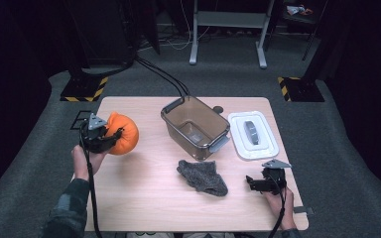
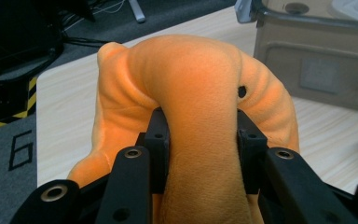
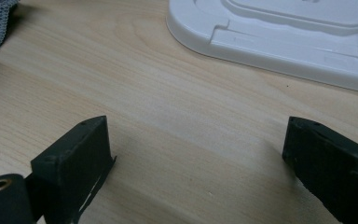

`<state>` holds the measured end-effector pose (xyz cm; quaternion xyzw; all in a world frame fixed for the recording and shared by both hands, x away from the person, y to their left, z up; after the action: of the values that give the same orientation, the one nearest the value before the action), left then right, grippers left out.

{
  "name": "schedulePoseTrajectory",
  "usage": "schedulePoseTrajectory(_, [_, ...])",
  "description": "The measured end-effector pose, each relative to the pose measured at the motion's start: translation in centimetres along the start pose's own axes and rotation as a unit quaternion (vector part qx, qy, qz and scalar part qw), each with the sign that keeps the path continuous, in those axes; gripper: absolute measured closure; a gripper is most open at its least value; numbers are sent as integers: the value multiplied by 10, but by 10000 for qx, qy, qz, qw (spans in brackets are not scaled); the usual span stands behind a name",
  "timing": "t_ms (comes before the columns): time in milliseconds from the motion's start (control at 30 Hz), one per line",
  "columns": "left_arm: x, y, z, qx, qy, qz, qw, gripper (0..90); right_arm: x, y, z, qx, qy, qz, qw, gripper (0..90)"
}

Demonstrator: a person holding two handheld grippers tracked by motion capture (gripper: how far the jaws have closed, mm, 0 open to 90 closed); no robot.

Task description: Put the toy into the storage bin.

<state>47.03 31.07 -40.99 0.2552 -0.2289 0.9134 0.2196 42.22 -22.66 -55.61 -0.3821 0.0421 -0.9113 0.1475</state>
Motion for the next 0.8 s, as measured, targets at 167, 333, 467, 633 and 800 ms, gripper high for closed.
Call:
schedulePoseTrajectory(167, [-1,0,14,-84,45,3,10000,652,0,0,0,17,5,-10,10000,69])
schedulePoseTrajectory(333, [-3,-2,31,-142,77,-1,9999,652,0,0,0,-22,11,14,10000,69])
schedulePoseTrajectory(467, [-6,-3,41,-182,98,7,9998,652,0,1,0,28,4,-8,10000,69])
schedulePoseTrajectory(633, [-9,-3,58,-217,163,-14,9996,650,0,0,0,23,6,-7,10000,69])
schedulePoseTrajectory(800, [-13,-1,77,-269,219,-102,9993,649,0,0,0,22,4,-4,10000,69])
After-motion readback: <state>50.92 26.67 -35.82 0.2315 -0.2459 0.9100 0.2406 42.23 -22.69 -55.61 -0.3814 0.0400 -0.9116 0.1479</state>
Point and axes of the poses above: each handheld gripper's, and its own axes: x roughly backward along the jaws, z roughly out of its top, y roughly to its right, the point moved 4 cm from there along -x, roughly forward along the jaws, and after that the axes turned 15 degrees about -x, right-handed, at the moved point
